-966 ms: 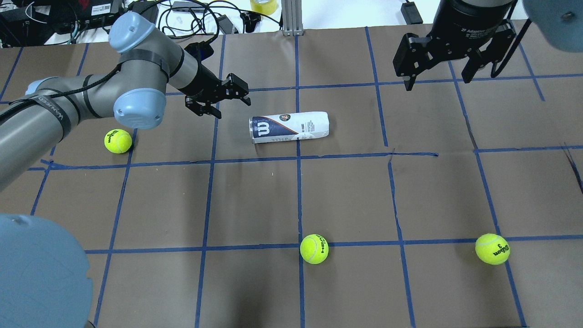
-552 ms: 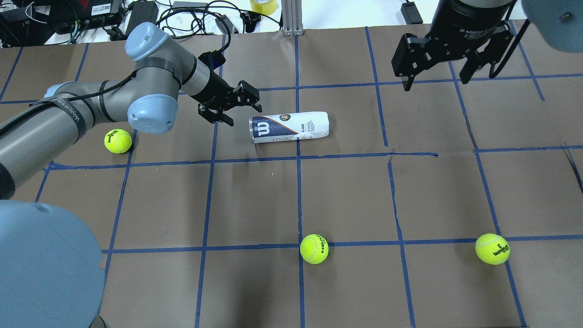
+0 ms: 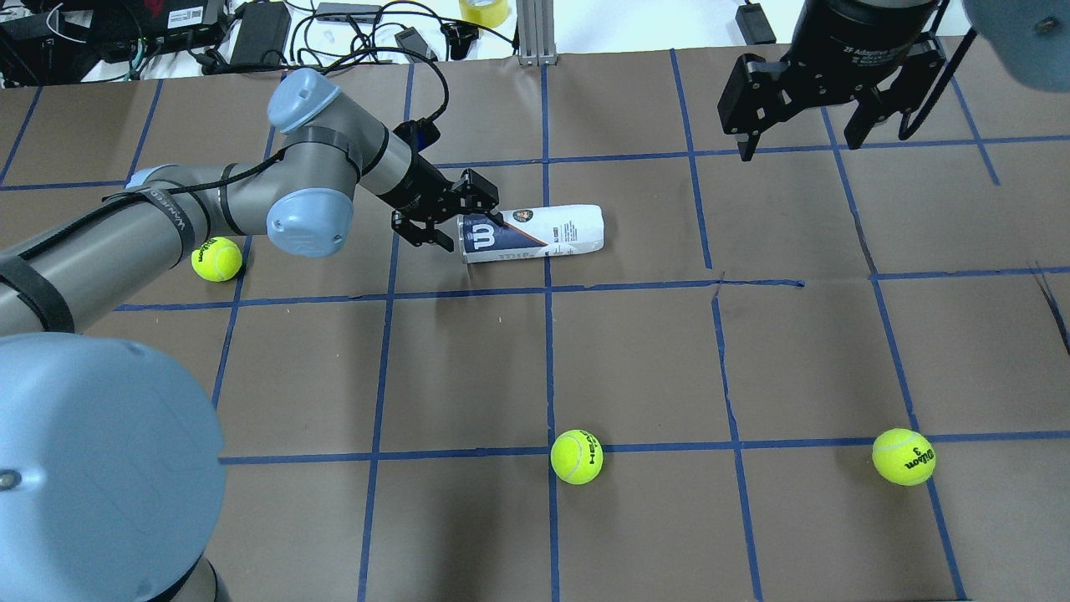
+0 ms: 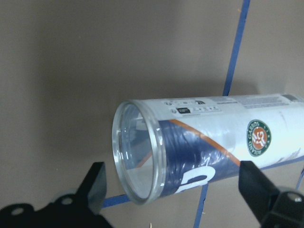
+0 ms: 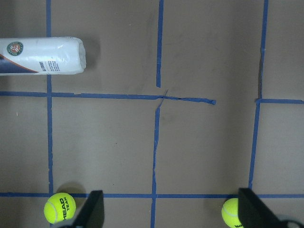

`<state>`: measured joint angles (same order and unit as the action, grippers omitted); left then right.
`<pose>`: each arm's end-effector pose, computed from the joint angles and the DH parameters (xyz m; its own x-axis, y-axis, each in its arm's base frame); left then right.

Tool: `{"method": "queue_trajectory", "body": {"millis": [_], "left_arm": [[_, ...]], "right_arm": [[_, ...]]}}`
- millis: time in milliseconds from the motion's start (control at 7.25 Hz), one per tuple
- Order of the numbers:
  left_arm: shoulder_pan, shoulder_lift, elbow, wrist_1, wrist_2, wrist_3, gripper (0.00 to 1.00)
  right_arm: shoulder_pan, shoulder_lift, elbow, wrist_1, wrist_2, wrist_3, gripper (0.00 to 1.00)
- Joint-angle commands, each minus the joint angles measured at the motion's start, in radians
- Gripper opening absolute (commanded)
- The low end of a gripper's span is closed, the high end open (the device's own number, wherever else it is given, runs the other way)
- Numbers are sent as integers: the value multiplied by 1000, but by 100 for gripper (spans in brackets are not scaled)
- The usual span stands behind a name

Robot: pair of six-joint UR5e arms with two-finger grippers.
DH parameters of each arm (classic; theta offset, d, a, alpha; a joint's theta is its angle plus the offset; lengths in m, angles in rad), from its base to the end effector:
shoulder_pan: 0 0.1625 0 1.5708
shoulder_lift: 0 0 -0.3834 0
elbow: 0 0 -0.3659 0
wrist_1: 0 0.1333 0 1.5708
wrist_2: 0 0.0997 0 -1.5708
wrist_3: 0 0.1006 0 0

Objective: Lift up tennis ball bucket
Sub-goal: 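Close the left gripper on the open end of the can, then lift the can with the left gripper and swing it upright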

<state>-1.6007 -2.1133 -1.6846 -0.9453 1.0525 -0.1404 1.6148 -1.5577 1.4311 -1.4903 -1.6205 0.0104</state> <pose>-0.2005 -0.5791 0.1772 -0.8644 -0.1292 0.4860 -0.0920 0.9907 0.0998 0.1490 -0.4661 0.4963 -0.9983 -0.0313 0.0492 -0.0336 0.9983 -0.0466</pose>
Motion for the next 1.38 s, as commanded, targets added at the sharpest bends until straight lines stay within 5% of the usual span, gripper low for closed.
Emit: {"method": "queue_trajectory", "body": {"millis": [0, 138, 690, 1241], "left_arm": [[-18, -7, 5, 2, -16, -1, 52], [-16, -5, 6, -1, -16, -2, 1], [-12, 21, 149, -55, 13, -135, 0], [-12, 53, 524, -446, 370, -228, 0]], "right_arm": [[-3, 2, -14, -4, 13, 23, 100], [-4, 1, -17, 4, -1, 31, 100], [4, -8, -31, 12, 10, 39, 100], [-3, -5, -32, 5, 54, 54, 100]]}}
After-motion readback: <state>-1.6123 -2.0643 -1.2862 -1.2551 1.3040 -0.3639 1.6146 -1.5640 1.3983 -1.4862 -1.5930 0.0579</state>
